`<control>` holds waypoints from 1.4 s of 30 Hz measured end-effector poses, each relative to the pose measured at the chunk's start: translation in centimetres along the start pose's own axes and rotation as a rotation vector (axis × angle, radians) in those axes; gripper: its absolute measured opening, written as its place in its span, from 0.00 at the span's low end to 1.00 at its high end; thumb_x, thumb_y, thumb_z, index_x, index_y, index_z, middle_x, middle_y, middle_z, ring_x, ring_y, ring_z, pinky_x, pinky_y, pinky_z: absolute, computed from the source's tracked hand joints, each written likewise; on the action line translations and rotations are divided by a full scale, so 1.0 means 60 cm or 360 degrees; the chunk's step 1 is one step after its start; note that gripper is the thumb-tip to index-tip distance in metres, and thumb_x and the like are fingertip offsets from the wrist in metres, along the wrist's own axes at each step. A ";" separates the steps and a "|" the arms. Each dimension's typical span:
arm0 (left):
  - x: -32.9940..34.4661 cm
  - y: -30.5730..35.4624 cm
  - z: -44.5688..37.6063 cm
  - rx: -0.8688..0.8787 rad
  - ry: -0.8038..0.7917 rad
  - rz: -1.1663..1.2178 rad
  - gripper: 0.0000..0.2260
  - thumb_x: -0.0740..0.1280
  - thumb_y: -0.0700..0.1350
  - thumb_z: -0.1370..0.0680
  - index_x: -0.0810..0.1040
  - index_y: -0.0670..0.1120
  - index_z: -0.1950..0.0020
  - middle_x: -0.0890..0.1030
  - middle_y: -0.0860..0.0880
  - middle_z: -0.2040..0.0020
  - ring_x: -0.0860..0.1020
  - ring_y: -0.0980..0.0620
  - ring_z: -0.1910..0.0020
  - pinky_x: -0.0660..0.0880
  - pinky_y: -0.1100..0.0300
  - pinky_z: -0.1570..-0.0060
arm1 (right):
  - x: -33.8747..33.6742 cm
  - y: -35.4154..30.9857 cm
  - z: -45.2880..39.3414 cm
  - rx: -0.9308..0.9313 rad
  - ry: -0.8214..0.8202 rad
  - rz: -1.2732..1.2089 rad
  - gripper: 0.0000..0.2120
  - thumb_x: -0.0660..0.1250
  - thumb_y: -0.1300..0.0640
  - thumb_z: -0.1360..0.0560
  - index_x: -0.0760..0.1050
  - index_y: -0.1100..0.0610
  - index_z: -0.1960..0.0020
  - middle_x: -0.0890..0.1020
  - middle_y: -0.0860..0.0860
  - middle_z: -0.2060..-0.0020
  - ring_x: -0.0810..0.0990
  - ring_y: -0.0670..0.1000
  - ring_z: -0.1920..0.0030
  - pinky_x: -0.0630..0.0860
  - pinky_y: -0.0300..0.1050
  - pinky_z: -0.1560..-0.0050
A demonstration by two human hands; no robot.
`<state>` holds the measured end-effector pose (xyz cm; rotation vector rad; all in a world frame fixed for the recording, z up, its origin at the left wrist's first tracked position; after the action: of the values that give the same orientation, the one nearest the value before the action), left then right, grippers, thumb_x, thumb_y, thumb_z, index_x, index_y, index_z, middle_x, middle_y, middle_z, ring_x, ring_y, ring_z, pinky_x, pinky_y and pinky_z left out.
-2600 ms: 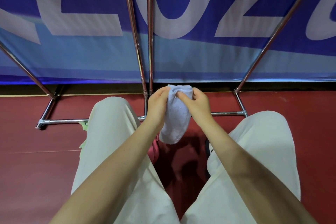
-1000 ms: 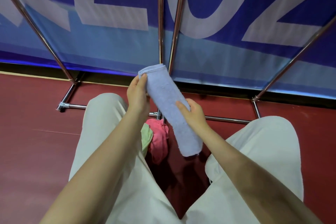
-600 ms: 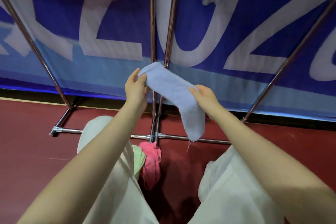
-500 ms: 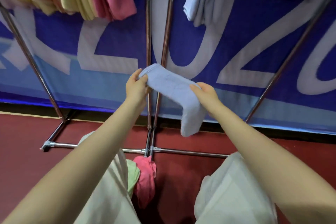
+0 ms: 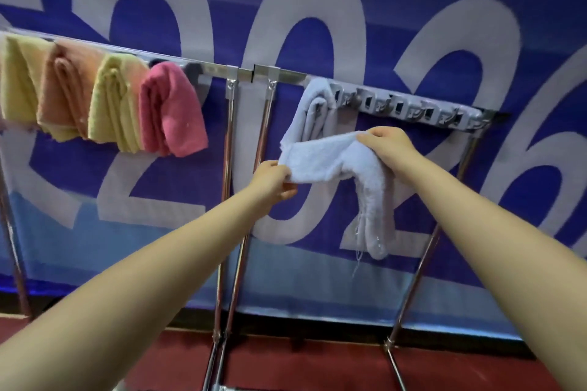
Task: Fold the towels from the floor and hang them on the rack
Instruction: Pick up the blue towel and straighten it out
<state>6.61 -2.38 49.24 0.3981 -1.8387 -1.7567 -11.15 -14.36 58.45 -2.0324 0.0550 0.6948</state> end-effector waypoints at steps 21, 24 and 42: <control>0.240 0.137 -0.142 0.0594 -0.0092 -0.0416 0.17 0.54 0.51 0.19 0.73 0.50 0.34 0.79 0.47 0.38 0.78 0.48 0.40 0.73 0.50 0.37 | -0.089 -0.069 -0.202 -0.0149 -0.0403 0.0327 0.08 0.64 0.56 0.23 0.80 0.53 0.57 0.82 0.46 0.62 0.78 0.44 0.62 0.72 0.35 0.65; 0.246 0.132 -0.194 0.0465 0.0050 -0.0315 0.16 0.53 0.51 0.17 0.76 0.49 0.38 0.81 0.47 0.44 0.78 0.51 0.49 0.73 0.56 0.44 | -0.056 -0.088 -0.243 -0.0196 -0.0387 0.0432 0.07 0.65 0.54 0.24 0.81 0.51 0.55 0.82 0.46 0.60 0.78 0.46 0.61 0.72 0.38 0.65; 0.241 0.105 -0.193 0.0421 0.0047 -0.0045 0.20 0.53 0.54 0.17 0.75 0.46 0.35 0.80 0.47 0.43 0.78 0.50 0.43 0.74 0.59 0.41 | -0.012 -0.058 -0.305 -0.0427 0.0097 0.0484 0.15 0.66 0.49 0.24 0.79 0.59 0.62 0.79 0.54 0.66 0.72 0.48 0.64 0.68 0.43 0.63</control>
<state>2.75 -19.47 57.97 0.5509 -2.0598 -1.5192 -2.44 -27.36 68.54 -2.3301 0.3278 0.8660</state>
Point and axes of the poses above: each hand's wrist, its own z-axis away from the middle knuckle, its own x-axis out of the palm, y = z × x, the point moved 4 cm from there along -z, towards the middle knuckle
